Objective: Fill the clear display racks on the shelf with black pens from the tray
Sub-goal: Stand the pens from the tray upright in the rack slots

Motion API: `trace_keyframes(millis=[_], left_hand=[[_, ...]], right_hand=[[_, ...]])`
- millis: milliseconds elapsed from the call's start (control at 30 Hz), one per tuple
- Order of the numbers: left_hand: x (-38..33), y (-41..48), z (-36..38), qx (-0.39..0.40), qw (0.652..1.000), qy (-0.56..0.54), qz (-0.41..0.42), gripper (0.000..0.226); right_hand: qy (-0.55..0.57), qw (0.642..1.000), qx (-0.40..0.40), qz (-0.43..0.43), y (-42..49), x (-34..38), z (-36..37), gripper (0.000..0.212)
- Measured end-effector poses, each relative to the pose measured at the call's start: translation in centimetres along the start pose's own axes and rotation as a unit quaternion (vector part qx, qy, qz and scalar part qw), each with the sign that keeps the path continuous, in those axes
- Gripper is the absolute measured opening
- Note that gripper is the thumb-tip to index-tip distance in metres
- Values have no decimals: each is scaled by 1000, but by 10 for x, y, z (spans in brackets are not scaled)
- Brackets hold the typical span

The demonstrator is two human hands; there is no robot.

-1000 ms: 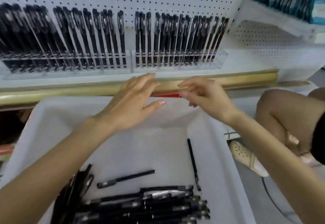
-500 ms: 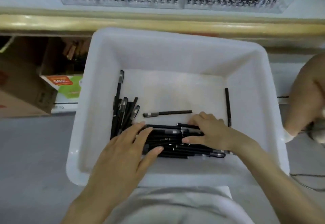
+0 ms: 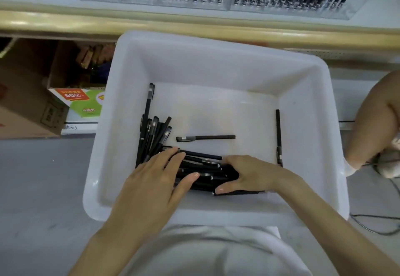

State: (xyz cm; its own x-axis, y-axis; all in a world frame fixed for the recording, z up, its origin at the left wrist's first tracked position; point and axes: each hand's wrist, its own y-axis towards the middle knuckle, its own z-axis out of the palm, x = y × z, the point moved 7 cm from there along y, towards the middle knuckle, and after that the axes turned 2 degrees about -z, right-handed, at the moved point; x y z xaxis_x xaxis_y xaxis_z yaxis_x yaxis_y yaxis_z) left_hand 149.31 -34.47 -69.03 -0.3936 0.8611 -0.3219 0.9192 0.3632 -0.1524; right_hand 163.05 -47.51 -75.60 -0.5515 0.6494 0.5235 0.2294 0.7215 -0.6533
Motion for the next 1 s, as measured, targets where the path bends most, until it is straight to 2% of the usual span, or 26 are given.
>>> trace_keyframes(millis=[67, 300, 433, 500, 700, 800, 900, 1000], left_hand=[[1, 0, 0, 0, 1000, -2, -4, 73], [1, -1, -3, -12, 1000, -20, 4, 70], [2, 0, -7, -24, 999, -42, 2, 70], [1, 0, -9, -30, 998, -47, 7, 70], [4, 3, -19, -41, 995, -89, 6, 73], [11, 8, -18, -15, 990, -140, -19, 88], [14, 17, -15, 9, 968, -246, -38, 88], [10, 32, -14, 12, 934, -354, -56, 83]], right_hand=[[9, 1000, 7, -5, 0, -2, 4, 63], [4, 1000, 0, 3, 2, -5, 7, 45], [2, 1000, 1, 10, 4, -7, 3, 50], [7, 1000, 6, 6, 4, -6, 1, 45], [167, 981, -81, -58, 3, 7, -29, 28], [216, 968, -112, -51, 2, 7, -47, 21], [308, 935, -169, -55, 5, 8, -67, 49], [484, 846, -207, -83, 10, 16, -89, 54]])
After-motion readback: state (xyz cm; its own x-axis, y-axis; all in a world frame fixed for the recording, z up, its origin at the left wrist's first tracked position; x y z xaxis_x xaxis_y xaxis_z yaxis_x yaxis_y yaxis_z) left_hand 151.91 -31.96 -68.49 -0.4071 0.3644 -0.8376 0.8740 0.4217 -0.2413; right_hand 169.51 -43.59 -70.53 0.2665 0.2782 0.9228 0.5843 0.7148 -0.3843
